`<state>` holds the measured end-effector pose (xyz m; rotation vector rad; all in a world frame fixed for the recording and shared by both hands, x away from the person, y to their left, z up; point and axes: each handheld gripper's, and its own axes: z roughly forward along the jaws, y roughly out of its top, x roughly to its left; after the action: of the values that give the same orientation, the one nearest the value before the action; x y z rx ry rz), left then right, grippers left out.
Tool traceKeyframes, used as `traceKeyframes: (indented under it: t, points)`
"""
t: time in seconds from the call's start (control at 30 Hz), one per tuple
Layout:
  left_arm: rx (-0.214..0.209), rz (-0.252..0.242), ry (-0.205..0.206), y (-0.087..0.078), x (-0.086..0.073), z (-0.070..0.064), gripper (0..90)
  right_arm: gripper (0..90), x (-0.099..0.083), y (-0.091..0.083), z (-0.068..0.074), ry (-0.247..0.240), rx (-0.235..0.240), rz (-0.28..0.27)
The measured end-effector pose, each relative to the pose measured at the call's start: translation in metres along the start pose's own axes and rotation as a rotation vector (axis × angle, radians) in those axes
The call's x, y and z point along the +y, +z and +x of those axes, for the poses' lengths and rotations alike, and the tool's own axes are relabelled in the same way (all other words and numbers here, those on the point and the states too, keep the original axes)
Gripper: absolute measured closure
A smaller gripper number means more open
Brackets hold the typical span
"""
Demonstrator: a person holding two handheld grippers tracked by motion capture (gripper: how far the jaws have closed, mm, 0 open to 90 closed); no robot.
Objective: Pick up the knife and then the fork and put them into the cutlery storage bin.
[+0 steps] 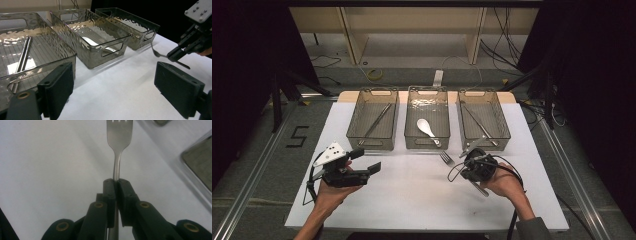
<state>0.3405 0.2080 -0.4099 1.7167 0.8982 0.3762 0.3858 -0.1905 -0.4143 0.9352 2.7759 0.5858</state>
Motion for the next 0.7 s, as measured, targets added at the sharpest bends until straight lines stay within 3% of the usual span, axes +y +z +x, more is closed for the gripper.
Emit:
traceKeyframes:
  t: [0.7]
  points:
    - [-0.001, -0.007, -0.007, 0.0, 0.0, 0.0, 15.4, 85.6, -0.007, -0.031, -0.039, 0.099, -0.086, -0.148]
